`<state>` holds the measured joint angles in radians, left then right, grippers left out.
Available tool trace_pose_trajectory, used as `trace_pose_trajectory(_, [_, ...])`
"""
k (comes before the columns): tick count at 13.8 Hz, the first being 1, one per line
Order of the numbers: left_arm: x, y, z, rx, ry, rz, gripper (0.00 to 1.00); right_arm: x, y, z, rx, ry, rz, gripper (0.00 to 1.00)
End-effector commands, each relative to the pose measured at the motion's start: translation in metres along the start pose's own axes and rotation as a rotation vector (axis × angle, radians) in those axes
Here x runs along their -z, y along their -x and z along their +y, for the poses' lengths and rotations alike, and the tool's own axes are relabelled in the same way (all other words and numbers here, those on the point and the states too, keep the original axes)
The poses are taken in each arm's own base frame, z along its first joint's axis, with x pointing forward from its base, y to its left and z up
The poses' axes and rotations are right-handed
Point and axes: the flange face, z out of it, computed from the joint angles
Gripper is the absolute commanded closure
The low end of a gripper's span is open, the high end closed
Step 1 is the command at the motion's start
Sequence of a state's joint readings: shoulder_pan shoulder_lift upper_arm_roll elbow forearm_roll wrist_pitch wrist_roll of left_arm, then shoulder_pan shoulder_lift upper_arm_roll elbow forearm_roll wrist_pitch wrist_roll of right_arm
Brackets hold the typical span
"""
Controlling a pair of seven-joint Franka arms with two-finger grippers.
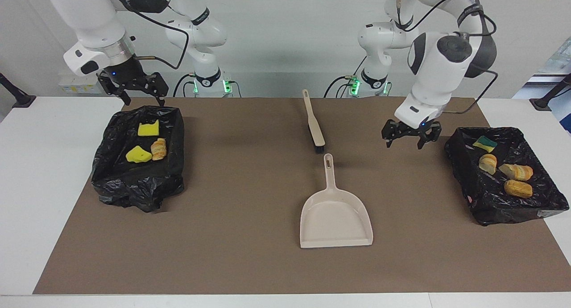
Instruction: Sweep and dump trash in bin
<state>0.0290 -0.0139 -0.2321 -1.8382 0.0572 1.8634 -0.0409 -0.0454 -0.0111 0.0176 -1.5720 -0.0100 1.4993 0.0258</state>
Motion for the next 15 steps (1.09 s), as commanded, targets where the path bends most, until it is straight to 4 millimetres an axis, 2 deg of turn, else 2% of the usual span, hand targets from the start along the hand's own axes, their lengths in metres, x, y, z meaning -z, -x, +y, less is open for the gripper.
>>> trace_pose_trajectory(1, [0.05,0.012,-0.022,0.001,-0.013,0.003,0.0,0.0,0.003,-0.001,-0.016,-0.019,0.007,0.0])
trace_pose_trajectory(2, [0.075,0.013,-0.034,0.009,-0.008,0.014,0.0,0.0,0.003,-0.001,-0.016,-0.019,0.007,0.0])
trace_pose_trajectory(4, [0.111,0.014,-0.045,-0.028,-0.008,0.029,0.0,0.0,0.003,-0.001,-0.016,-0.019,0.007,0.0])
trace_pose_trajectory(5, [0.118,0.015,-0.058,-0.024,-0.008,0.035,0.0,-0.001,0.004,-0.001,-0.016,-0.019,0.006,0.0])
trace_pose_trajectory(10, [0.123,0.015,-0.074,0.003,0.016,0.012,0.0,0.0,0.003,-0.001,-0.016,-0.019,0.007,0.0])
trace_pose_trajectory(14, [0.128,0.012,-0.077,0.005,0.036,-0.024,0.0,0.0,0.003,-0.001,-0.016,-0.019,0.007,0.0])
trace_pose_trajectory(15, [0.129,0.011,-0.071,-0.006,0.036,-0.021,0.0,0.0,0.003,-0.001,-0.016,-0.019,0.007,0.0])
